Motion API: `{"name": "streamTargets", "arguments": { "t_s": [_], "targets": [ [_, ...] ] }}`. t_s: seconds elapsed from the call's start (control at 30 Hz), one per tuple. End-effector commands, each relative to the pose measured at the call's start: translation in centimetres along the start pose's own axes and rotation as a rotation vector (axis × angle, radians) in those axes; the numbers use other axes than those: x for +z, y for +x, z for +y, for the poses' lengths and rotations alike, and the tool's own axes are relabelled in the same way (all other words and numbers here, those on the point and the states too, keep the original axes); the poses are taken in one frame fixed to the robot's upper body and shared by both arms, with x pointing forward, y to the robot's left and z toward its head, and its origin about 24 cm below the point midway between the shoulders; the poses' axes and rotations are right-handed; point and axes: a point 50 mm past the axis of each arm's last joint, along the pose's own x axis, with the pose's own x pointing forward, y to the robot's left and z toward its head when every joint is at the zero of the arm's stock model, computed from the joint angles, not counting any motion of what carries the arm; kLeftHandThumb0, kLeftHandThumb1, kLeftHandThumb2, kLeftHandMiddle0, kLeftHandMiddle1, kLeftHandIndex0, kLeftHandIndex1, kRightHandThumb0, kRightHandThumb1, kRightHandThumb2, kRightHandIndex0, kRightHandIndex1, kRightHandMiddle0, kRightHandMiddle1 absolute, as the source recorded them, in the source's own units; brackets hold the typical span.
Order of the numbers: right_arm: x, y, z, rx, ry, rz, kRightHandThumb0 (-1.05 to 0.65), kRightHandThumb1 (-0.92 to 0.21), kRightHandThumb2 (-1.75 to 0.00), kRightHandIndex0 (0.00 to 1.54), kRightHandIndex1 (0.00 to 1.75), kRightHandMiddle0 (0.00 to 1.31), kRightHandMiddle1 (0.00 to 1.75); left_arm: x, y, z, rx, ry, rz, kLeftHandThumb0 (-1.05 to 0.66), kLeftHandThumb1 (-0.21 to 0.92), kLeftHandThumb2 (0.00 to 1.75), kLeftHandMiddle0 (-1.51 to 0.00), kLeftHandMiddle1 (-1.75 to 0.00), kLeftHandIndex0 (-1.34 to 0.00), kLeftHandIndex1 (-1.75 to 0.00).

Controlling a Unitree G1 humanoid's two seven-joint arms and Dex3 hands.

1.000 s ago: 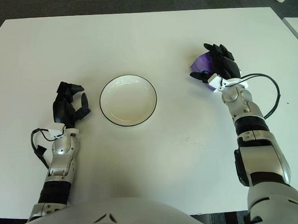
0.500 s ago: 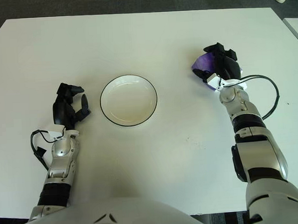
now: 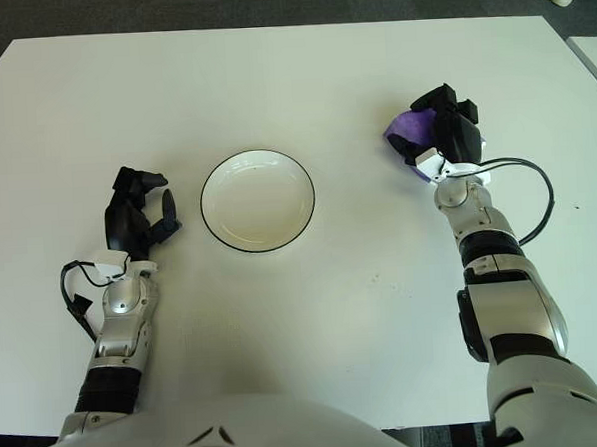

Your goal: Put the tissue paper into the plate.

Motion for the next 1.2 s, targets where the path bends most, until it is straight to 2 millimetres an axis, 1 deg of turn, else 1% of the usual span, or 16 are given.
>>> {"name": "streamTargets", "arguments": {
  "t_s": [0.0,0.03,0.13,0.3,0.37,0.43,0.53,0.73,0.87,0.97,1.17],
  "targets": [
    [-2.9,-4.0,3.5,0.135,0.015,0.141,-0.75,-0.55,-0.73,0.59,1.75,0.41,1.75,-3.6,-2.8,1.1,0.018,0.047,0.183,-0.40,0.57,1.01,-0.69,-1.35,-0.42,-1.75],
    [-2.8,-4.1,3.6,0.128,0.024,0.138,-0.74,-0.53,-0.75,0.68,1.75,0.48,1.75,-3.6,-2.8,1.1,0.017,0.046,0.183,-0.40,0.57,1.01,-0.69,-1.35,-0.41,-1.75],
    [-2.7,-4.3,3.8,0.110,0.043,0.127,-0.72,-0.52,-0.77,0.79,1.75,0.56,1.75,-3.6,-2.8,1.1,0.015,0.042,0.181,-0.40,0.57,1.01,-0.69,-1.36,-0.41,-1.75],
    [-2.5,-4.5,3.8,0.079,0.079,0.113,-0.70,-0.53,-0.80,0.90,1.75,0.67,1.75,-3.5,-2.8,1.1,0.013,0.038,0.179,-0.40,0.57,1.01,-0.69,-1.36,-0.42,-1.75],
    [-2.4,-4.6,3.8,0.064,0.104,0.116,-0.68,-0.51,-0.83,0.94,1.75,0.72,1.75,-3.5,-2.9,1.1,0.015,0.038,0.180,-0.40,0.57,1.01,-0.69,-1.36,-0.42,-1.75],
    [-2.4,-4.7,3.9,0.048,0.139,0.123,-0.61,-0.45,-0.92,1.00,1.75,0.78,1.75,-3.5,-2.9,1.1,0.016,0.038,0.181,-0.40,0.57,1.01,-0.68,-1.35,-0.42,-1.75],
    [-2.4,-4.8,3.9,0.036,0.179,0.134,-0.50,-0.38,-1.07,1.06,1.75,0.84,1.75,-3.5,-2.9,1.2,0.015,0.037,0.182,-0.40,0.56,1.01,-0.68,-1.35,-0.42,-1.75],
    [-2.3,-5.0,4.1,0.010,0.303,0.160,-0.30,-0.28,-1.33,1.20,1.75,0.96,1.75,-3.6,-3.0,1.2,0.018,0.034,0.190,-0.41,0.56,1.02,-0.69,-1.34,-0.42,-1.75],
    [-1.6,-5.0,4.4,-0.021,0.387,0.143,-0.23,-0.23,-1.43,1.27,1.75,1.02,1.75,-3.6,-3.0,1.2,0.022,0.031,0.195,-0.41,0.56,1.02,-0.69,-1.34,-0.42,-1.75],
    [-0.5,-4.8,4.7,-0.053,0.505,0.112,-0.17,-0.19,-1.51,1.32,1.75,1.06,1.75,-3.6,-3.0,1.2,0.027,0.032,0.195,-0.41,0.56,1.02,-0.68,-1.34,-0.42,-1.75],
    [0.9,-4.9,4.7,-0.081,0.654,0.053,-0.12,-0.15,-1.57,1.36,1.75,1.11,1.75,-3.7,-3.0,1.3,0.028,0.034,0.195,-0.41,0.56,1.02,-0.69,-1.34,-0.42,-1.75]
  ]
}}
